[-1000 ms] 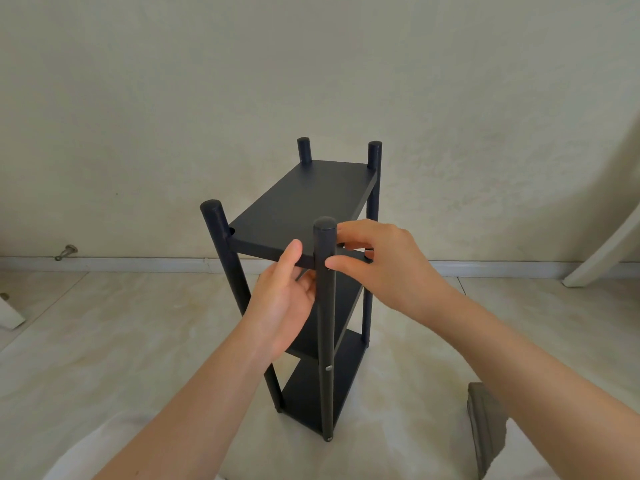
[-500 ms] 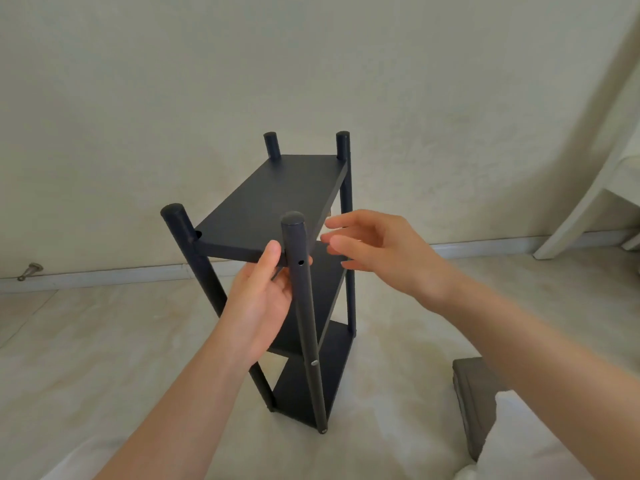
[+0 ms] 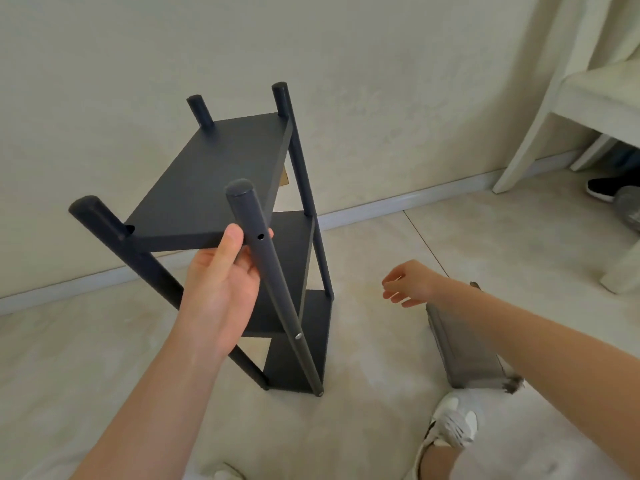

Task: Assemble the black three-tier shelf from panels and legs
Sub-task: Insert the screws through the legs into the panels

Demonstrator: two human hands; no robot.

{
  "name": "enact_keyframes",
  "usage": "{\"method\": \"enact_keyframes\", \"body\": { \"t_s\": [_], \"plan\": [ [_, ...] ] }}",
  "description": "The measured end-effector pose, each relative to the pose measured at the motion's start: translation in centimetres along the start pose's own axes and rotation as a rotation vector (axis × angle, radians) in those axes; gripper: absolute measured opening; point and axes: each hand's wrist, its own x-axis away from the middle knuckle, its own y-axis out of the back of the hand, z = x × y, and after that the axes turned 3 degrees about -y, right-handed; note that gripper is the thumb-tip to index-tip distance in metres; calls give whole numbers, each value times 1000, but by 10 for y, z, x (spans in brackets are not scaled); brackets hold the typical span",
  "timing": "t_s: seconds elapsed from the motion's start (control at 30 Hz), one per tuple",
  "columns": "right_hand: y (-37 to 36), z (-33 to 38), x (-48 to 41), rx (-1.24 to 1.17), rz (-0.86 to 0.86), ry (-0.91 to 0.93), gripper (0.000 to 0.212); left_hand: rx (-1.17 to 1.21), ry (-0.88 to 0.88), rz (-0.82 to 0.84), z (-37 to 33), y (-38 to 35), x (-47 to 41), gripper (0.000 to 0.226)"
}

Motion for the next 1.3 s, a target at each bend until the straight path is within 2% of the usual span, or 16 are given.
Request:
{"method": "enact_keyframes", "body": {
  "t_s": [0.07, 0.2, 0.3, 0.43, 0.77, 0.9, 1.03, 1.17, 1.3],
  "plan": [
    [-9, -30, -16, 135, -64, -46, 24, -28, 3, 5, 2, -4, 2, 27],
    [-18, -87, -33, 612, -238, -82, 35, -77, -7, 56, 6, -14, 5, 18],
    [-11, -118, -36, 743, -385, -180, 46, -69, 1, 74, 10, -16, 4, 22],
    [-10, -138, -38, 702, -435, -376, 57, -40, 17, 75, 13, -20, 3, 38],
    [-17, -157, -42, 630, -419, -528, 76, -30, 27, 91, 13, -23, 4, 42],
    [-23, -154, -46, 617, -513, -475, 64, 6, 20, 87, 13, -25, 4, 48],
    [-31, -144, -46, 560, -542, -396, 71, 27, 14, 101, 14, -25, 5, 41],
    [-48, -135, -50, 377, -419, -301, 52, 61, 9, 130, 15, -23, 4, 23],
    [-70, -129, -50, 310, -266, -190, 26, 61, 11, 135, 15, -22, 4, 34]
  ]
}}
